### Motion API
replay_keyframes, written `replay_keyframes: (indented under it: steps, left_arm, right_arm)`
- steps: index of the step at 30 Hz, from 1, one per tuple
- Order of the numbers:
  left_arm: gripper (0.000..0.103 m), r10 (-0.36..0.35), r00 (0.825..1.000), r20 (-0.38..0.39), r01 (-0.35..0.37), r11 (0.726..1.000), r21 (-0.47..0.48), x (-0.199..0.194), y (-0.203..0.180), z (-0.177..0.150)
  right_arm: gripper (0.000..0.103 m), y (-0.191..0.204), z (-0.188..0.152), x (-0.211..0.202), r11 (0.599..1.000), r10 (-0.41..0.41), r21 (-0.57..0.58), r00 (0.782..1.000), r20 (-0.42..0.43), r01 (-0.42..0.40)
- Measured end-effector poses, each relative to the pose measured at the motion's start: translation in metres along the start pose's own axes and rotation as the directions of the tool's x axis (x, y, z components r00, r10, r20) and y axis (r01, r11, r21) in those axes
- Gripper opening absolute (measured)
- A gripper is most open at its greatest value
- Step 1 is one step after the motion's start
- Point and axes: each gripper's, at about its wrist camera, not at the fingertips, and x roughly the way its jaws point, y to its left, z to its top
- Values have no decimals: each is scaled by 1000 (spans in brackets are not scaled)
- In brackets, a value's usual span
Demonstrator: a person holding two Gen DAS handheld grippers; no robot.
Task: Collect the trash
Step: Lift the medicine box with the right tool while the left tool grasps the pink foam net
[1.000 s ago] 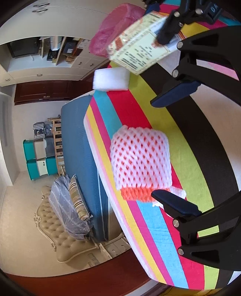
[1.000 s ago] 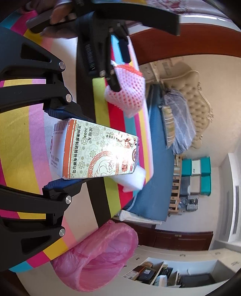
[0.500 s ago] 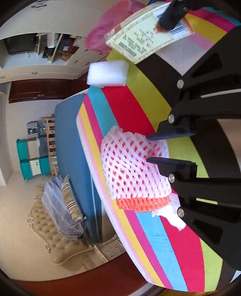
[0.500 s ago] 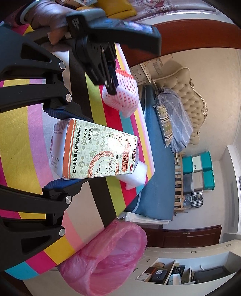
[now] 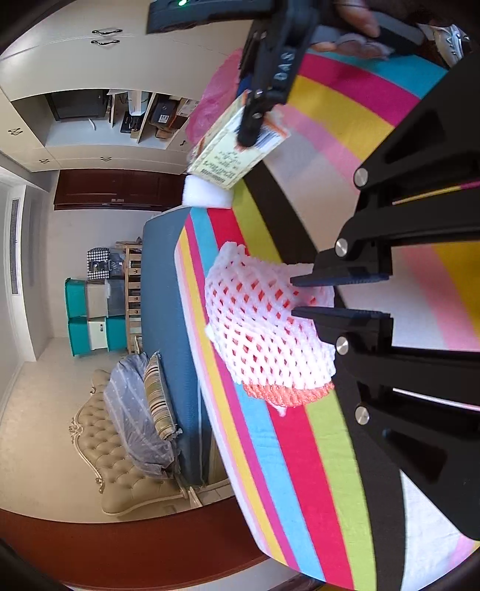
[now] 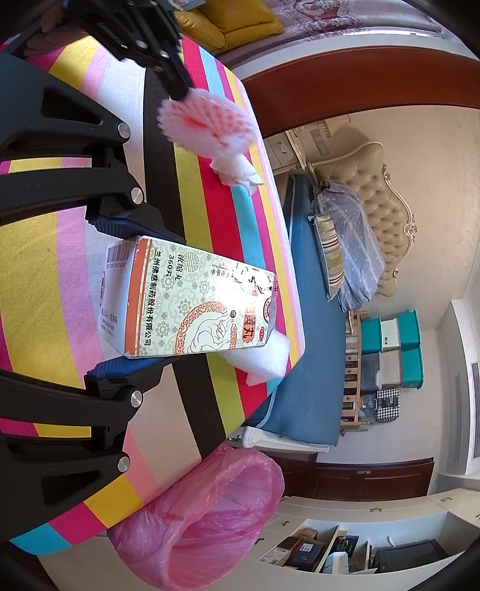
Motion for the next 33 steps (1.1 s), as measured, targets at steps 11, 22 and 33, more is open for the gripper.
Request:
replay_keyframes:
  steps: [11, 22, 33]
  left_arm:
    - [60, -31, 997, -66, 31, 999, -8, -18, 1, -19]
    - [53, 45, 989, -143, -35, 997, 66, 13, -11, -12]
    - [21, 56, 997, -62, -55, 998, 22, -11, 7, -13]
  right_arm:
    - [50, 0, 2, 3, 1000, -7, -14, 1000, -10, 7]
    - [50, -3, 2, 3, 1000, 10, -10, 1000, -13, -10]
    - [50, 1, 2, 1, 999, 41, -30, 999, -1, -41]
